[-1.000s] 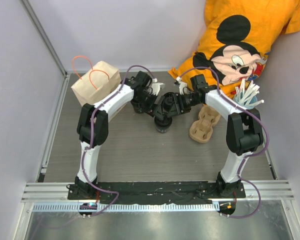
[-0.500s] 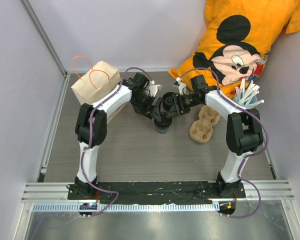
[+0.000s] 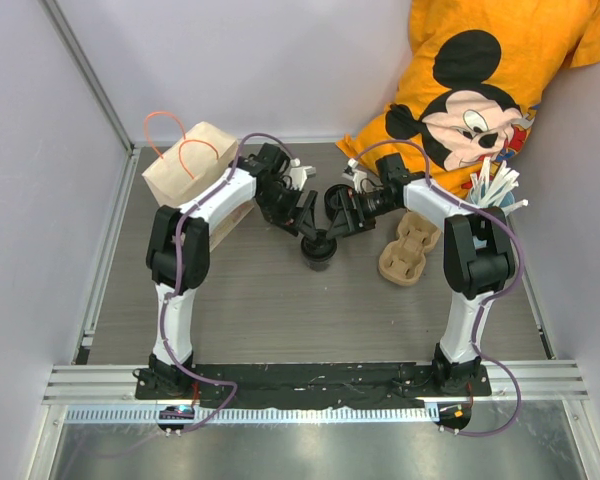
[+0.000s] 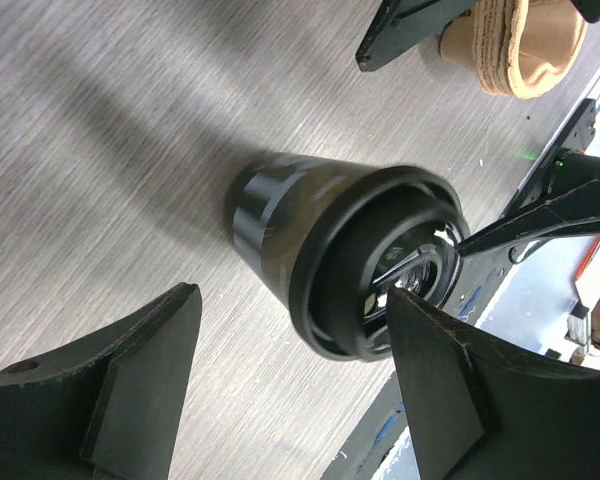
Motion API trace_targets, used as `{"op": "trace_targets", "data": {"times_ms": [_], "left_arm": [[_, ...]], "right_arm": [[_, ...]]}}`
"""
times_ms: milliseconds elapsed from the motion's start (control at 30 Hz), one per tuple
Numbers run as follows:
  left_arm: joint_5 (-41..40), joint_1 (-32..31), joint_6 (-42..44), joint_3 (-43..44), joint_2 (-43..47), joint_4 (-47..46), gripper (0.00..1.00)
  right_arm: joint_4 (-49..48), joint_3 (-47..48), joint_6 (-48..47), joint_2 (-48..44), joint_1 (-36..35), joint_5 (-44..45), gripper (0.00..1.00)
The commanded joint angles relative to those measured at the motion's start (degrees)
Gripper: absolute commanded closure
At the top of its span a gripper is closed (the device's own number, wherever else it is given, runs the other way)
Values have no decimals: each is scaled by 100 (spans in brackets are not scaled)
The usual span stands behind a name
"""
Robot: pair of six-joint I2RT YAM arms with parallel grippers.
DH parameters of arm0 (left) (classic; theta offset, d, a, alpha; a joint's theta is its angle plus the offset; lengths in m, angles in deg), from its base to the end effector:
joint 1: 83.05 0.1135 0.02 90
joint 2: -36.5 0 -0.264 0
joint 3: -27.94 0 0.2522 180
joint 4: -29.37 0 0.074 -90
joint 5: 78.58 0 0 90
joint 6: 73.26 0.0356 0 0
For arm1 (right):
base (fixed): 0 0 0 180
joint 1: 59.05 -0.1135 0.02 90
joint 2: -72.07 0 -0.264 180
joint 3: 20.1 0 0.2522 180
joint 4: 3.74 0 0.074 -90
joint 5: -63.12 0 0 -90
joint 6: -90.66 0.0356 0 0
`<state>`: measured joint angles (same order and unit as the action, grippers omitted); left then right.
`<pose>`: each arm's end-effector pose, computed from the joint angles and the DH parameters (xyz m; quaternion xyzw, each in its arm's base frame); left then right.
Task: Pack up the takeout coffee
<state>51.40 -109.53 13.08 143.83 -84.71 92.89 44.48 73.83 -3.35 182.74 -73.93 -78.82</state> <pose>0.3876 -0.2187 0.2215 0.2443 0.8931 -0.3693 0.0792 0.3749 0.1286 0.2009 -0.2377 0.8502 0.4440 0.1535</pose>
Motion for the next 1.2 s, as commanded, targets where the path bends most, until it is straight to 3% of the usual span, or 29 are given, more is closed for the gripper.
{"op": "trace_targets", "data": {"times_ms": [0, 267, 633, 1167], "left_arm": [[211, 11, -64, 220, 194, -27, 22], [343, 11, -126, 36, 343, -80, 22], [642, -77, -152, -368, 624, -203, 22], [176, -261, -258, -359, 352, -388, 25]], "right_arm": [[-132, 202, -21, -63, 20, -202, 2], [-606, -263, 401, -458, 2, -88, 5], [-537, -378, 392, -748, 28, -26, 6], [-45, -931, 129, -1452, 169, -184, 6]]}}
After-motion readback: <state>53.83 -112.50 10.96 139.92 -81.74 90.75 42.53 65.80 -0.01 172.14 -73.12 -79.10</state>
